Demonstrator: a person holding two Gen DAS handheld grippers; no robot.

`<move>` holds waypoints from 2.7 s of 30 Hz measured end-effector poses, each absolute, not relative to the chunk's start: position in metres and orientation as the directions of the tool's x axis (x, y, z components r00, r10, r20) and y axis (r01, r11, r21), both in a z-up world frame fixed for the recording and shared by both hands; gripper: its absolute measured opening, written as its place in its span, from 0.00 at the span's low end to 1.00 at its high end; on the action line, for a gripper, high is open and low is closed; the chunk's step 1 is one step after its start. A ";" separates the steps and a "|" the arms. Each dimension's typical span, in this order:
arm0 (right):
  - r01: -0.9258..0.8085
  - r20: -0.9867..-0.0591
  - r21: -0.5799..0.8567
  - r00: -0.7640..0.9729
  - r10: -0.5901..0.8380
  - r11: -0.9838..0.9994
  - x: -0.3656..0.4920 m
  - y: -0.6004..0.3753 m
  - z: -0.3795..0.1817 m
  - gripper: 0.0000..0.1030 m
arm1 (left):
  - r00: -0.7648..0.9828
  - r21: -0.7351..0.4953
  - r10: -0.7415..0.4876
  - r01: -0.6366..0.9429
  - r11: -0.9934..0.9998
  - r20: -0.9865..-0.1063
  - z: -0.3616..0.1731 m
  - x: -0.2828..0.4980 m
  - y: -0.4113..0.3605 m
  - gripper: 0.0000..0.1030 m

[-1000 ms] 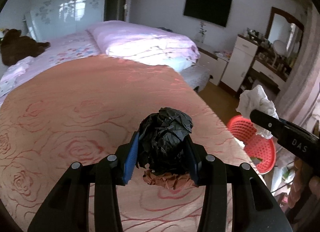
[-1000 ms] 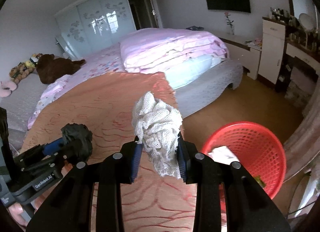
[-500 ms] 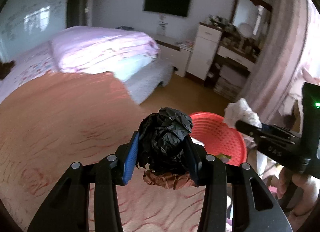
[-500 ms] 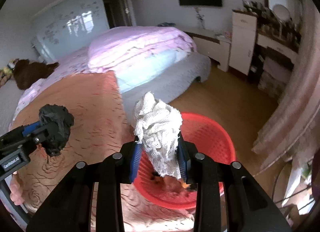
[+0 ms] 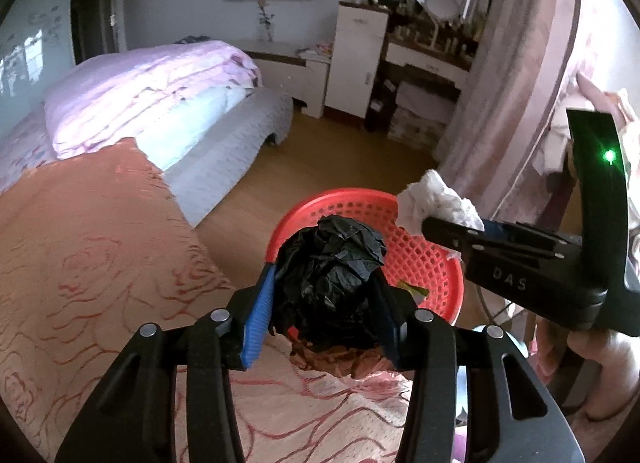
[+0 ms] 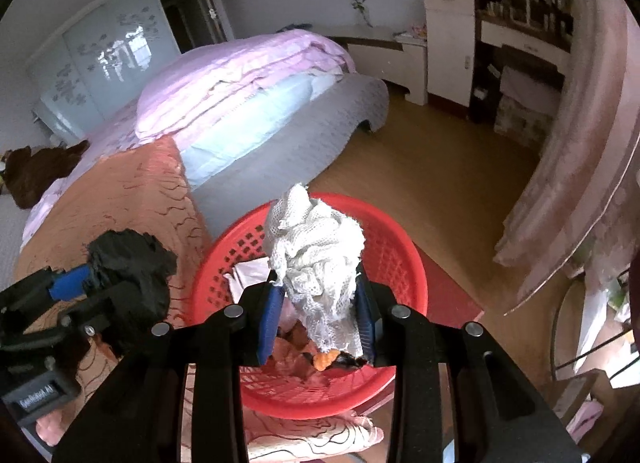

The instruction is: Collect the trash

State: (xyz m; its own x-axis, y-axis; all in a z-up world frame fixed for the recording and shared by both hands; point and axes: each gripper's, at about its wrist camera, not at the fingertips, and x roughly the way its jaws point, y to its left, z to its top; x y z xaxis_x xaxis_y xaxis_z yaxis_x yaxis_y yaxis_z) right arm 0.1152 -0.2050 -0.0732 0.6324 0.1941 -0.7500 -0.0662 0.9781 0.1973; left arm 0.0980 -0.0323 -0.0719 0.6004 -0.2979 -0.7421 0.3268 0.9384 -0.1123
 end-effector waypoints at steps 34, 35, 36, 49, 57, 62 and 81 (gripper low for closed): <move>0.027 -0.658 0.107 0.751 0.050 0.994 0.088 -0.185 -0.054 0.92 | 0.743 0.010 -0.102 0.144 0.990 -0.662 -0.047 0.056 0.010 0.79; 0.031 -0.649 0.097 0.760 0.039 0.995 0.086 -0.184 -0.052 0.93 | 0.748 0.012 -0.091 0.132 0.991 -0.657 -0.045 0.054 0.013 0.79; 0.034 -0.642 0.090 0.766 0.032 0.995 0.084 -0.183 -0.051 0.93 | 0.751 0.012 -0.087 0.125 0.992 -0.655 -0.044 0.053 0.015 0.80; 0.031 -0.606 0.115 0.794 0.045 0.993 0.055 -0.173 -0.030 0.93 | 0.784 0.011 -0.014 0.027 1.000 -0.621 -0.026 0.037 0.040 0.80; 0.021 -0.614 0.133 0.786 0.066 0.991 0.040 -0.169 -0.021 0.93 | 0.801 -0.003 -0.013 0.014 1.000 -0.598 -0.018 0.030 0.049 0.81; 0.012 -0.603 0.133 0.795 0.071 0.991 0.029 -0.168 -0.014 0.93 | 0.804 0.000 -0.013 0.016 1.000 -0.595 -0.017 0.028 0.051 0.82; -0.003 -0.577 0.135 0.813 0.081 0.991 0.014 -0.163 -0.001 0.93 | 0.814 0.030 -0.001 0.023 0.999 -0.581 -0.011 0.014 0.046 0.89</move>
